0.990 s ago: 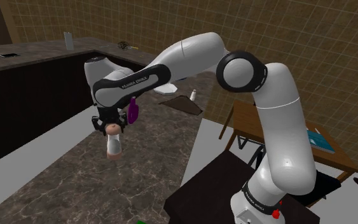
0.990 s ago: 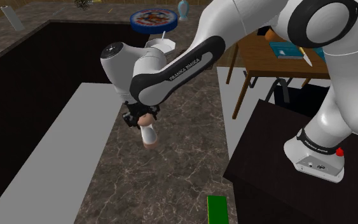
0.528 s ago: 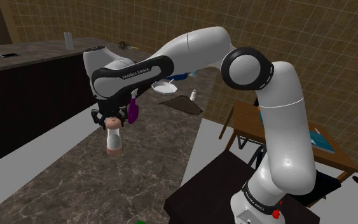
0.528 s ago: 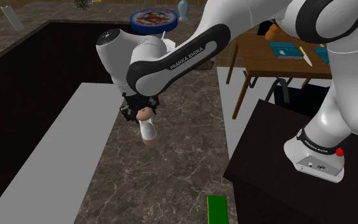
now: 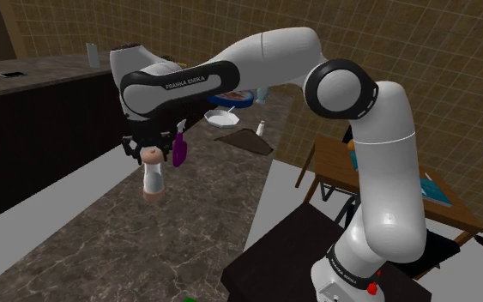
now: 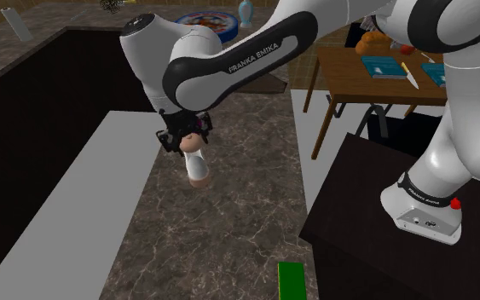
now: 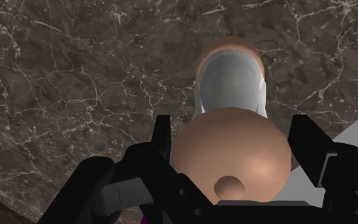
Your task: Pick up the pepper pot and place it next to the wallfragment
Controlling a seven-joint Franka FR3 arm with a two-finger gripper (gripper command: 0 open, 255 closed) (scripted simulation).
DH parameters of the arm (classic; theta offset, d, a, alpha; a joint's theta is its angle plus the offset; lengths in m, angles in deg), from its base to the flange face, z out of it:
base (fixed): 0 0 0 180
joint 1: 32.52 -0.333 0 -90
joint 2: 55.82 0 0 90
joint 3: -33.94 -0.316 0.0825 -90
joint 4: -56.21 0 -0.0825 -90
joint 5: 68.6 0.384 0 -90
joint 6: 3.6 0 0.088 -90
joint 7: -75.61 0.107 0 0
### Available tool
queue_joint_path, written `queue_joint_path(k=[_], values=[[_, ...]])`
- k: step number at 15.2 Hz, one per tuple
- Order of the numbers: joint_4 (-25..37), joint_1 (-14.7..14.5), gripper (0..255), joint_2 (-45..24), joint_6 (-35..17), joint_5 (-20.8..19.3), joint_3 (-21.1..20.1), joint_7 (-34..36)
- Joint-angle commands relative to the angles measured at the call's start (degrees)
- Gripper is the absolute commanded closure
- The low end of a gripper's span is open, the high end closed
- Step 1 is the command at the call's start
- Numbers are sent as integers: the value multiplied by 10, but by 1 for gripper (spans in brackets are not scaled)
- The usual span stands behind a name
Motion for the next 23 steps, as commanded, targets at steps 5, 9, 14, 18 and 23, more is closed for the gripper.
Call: queue_joint_path(k=[5, 9, 14, 18, 23], values=[[25, 0, 255, 14, 38, 6, -3, -6], [46, -2, 255, 21, 65, 9, -5, -10], [77, -4, 255, 26, 100, 12, -6, -15], [106, -7, 255, 27, 130, 13, -7, -19], [149, -13, 255, 25, 170, 13, -7, -23]])
